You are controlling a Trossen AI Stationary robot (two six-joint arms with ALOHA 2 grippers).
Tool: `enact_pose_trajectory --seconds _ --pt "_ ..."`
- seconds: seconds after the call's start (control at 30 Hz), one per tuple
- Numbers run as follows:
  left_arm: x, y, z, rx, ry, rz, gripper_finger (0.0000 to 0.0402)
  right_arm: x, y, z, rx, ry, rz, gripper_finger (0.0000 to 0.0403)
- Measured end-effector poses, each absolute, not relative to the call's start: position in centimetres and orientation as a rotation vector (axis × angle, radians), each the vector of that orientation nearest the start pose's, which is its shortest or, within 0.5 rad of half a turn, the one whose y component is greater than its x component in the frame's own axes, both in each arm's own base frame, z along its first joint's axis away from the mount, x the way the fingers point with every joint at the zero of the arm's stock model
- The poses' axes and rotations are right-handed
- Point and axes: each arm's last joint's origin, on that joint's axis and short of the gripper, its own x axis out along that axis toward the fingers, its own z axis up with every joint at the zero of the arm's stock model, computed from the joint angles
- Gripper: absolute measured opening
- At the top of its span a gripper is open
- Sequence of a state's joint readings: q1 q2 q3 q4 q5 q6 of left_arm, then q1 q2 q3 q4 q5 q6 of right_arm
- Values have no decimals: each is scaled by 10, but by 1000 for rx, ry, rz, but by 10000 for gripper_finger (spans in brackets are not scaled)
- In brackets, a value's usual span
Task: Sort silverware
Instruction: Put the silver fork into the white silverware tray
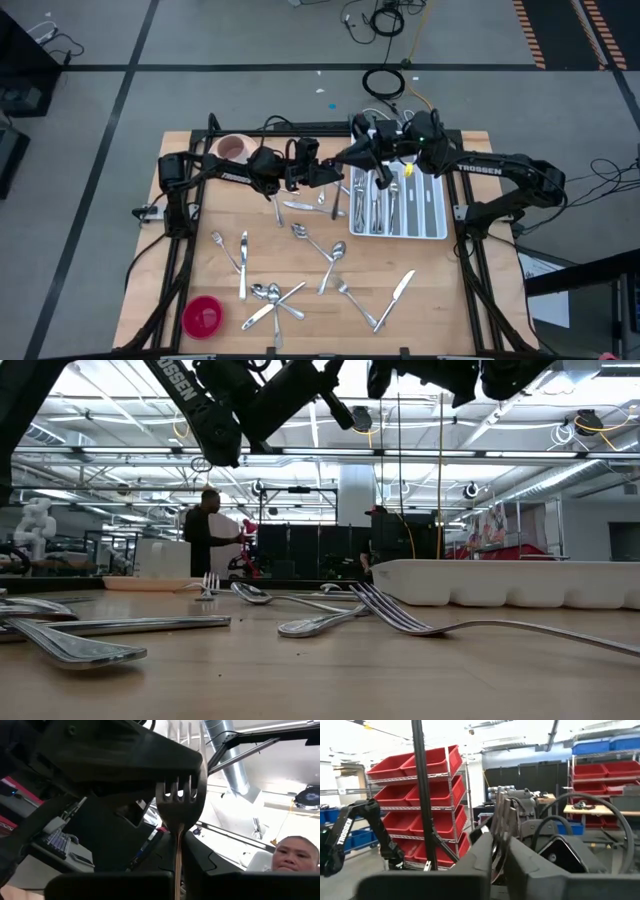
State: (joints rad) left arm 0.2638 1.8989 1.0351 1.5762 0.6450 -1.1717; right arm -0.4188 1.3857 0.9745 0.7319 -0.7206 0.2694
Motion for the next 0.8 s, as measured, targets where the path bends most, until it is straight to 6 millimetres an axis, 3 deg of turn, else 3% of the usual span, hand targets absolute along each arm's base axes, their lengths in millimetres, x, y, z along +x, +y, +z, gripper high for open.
enact_pose_trajectory --seconds 0.37,0.8 --pt "370 82 266 -803 -341 -676 37 287 -108 352 105 -215 327 1" --pt "366 92 262 -746 -221 -766 168 287 -112 351 137 -205 271 1"
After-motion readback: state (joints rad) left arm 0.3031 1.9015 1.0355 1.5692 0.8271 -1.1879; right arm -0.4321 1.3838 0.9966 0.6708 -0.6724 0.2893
